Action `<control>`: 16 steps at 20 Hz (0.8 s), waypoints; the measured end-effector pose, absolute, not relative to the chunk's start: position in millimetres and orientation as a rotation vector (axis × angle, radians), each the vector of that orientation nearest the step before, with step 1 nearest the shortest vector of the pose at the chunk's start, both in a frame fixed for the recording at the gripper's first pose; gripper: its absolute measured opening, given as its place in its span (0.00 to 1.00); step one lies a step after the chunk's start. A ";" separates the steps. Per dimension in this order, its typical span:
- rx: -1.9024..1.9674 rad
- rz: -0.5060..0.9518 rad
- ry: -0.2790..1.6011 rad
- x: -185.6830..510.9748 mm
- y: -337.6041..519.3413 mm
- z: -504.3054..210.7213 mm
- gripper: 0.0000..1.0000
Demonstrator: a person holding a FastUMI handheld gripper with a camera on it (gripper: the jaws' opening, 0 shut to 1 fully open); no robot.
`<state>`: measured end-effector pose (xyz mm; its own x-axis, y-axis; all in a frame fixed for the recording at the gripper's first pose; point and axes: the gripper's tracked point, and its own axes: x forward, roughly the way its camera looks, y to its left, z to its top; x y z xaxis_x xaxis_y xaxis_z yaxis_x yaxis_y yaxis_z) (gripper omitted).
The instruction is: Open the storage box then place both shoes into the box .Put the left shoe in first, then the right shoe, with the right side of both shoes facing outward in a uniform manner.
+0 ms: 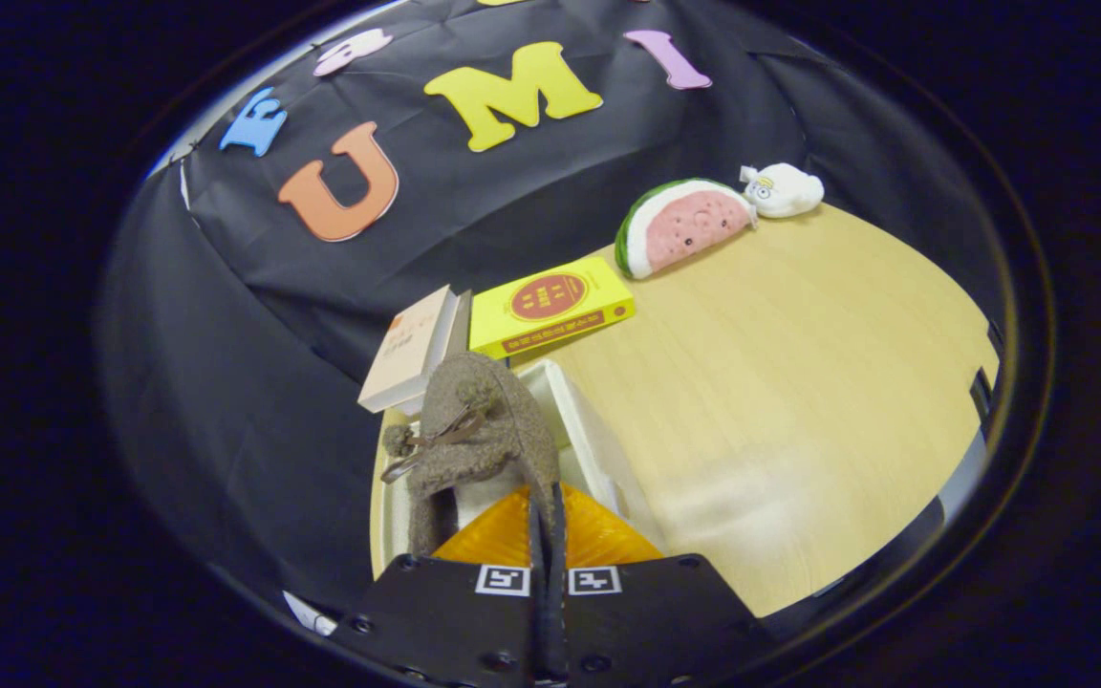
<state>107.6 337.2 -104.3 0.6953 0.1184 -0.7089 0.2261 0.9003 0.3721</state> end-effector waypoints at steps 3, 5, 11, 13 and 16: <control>0.451 -0.082 0.785 105.0 337.4 -109.1 0.00; 0.452 -0.046 0.777 100.9 344.0 -106.5 0.03; 0.441 0.045 0.744 96.4 344.8 -89.3 0.36; 0.428 0.073 0.717 94.0 338.5 -80.2 0.50; 0.341 0.151 0.640 92.3 330.9 -66.9 0.86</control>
